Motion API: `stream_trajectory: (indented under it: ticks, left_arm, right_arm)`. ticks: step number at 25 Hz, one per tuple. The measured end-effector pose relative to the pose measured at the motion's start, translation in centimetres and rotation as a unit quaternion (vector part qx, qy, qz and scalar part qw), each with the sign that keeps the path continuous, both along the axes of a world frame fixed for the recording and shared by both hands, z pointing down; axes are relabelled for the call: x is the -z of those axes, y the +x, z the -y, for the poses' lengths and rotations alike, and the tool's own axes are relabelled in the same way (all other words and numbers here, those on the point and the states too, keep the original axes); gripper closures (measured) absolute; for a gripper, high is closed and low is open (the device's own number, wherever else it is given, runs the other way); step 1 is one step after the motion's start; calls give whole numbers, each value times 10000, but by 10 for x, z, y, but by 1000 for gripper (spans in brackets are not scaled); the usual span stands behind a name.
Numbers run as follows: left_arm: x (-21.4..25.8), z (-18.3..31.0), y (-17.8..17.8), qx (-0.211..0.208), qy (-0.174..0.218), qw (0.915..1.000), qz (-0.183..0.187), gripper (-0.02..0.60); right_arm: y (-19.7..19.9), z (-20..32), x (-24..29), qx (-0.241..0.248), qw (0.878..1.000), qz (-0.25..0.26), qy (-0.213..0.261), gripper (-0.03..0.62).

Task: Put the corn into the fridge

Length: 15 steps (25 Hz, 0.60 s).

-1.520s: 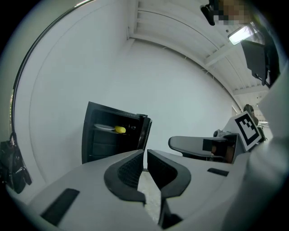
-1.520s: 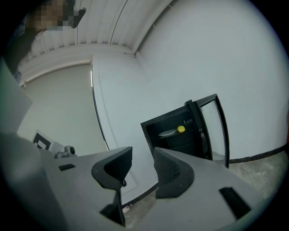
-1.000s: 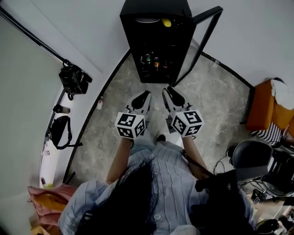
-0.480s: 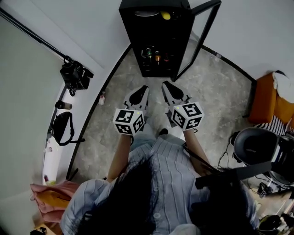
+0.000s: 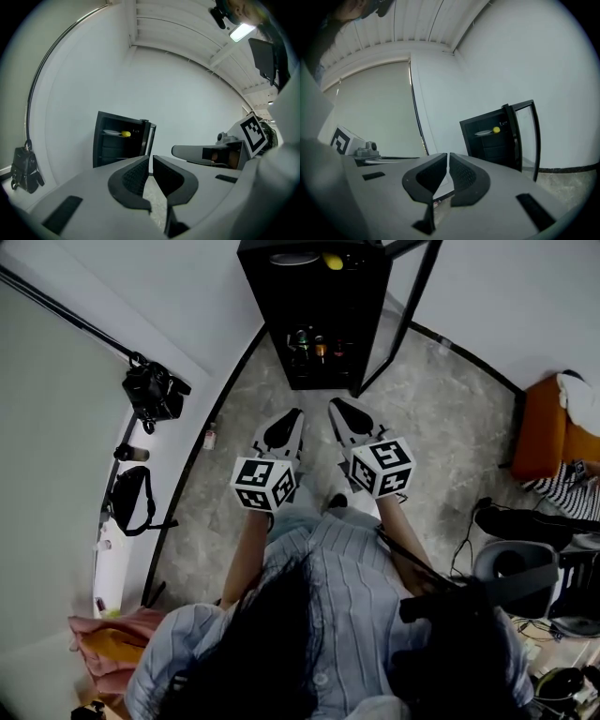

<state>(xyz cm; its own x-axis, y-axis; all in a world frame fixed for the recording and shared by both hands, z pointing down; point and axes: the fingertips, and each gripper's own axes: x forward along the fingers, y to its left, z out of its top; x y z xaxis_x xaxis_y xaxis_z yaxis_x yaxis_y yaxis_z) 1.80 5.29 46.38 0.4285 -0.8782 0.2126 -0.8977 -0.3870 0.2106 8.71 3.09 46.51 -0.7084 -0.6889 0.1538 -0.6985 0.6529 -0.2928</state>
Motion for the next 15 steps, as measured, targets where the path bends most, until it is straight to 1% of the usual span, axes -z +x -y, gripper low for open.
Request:
stream_trajectory:
  ticks: [9,15]
  left_arm:
    - [-5,-10,-2,37,-50,10000,-64,548]
    - [-10,-12,-3,51,-91,9999,-112,548]
  right_arm:
    - [-4,-11,-8,81,9998,17,-173,565]
    - [-7,-13,-13,127,9996,-70,-231,565]
